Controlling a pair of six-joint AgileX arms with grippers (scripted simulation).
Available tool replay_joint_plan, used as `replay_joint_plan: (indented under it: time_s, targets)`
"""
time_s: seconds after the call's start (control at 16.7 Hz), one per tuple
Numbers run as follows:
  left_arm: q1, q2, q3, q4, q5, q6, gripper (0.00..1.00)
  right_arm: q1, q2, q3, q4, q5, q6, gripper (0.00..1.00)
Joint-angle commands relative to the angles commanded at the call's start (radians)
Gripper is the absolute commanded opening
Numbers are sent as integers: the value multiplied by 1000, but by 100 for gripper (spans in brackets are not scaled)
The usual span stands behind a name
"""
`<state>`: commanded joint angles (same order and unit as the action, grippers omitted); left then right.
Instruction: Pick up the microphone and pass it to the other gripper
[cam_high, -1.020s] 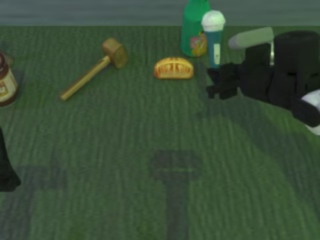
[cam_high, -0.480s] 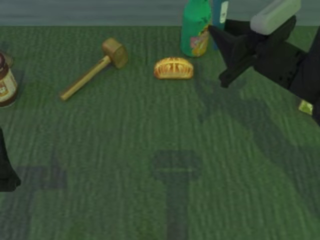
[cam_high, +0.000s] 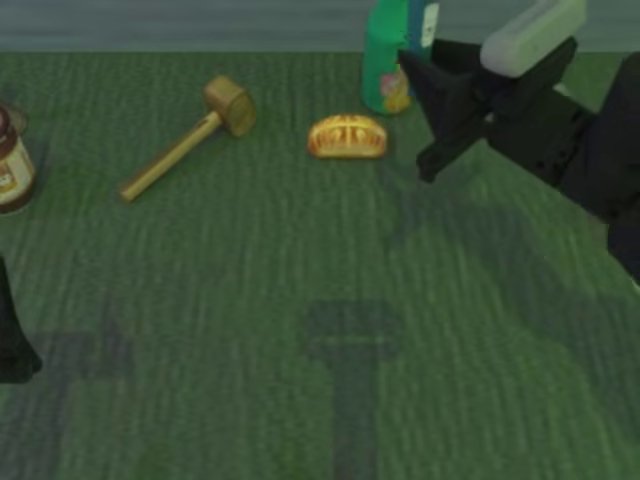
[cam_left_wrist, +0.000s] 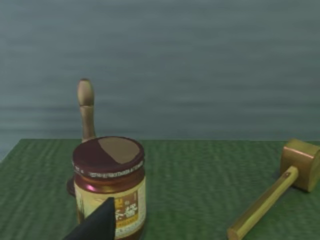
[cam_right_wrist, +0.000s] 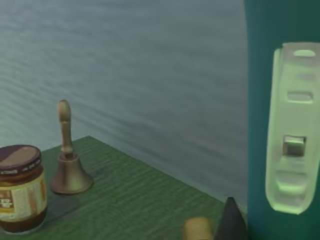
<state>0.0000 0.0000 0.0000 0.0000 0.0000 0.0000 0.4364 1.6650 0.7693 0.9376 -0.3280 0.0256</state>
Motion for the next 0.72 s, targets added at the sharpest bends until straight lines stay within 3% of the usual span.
replay_joint_plan:
  time_s: [0.18,0.3,0.72]
  targets:
    - [0,0,0,0,0,0,100,123,-29,-30,49,111,9,0]
    - [0,0,0,0,0,0,100,179,-49,-45,76,166,14,0]
    - [0,0,0,0,0,0,100,191,-55,-47,81,178,16,0]
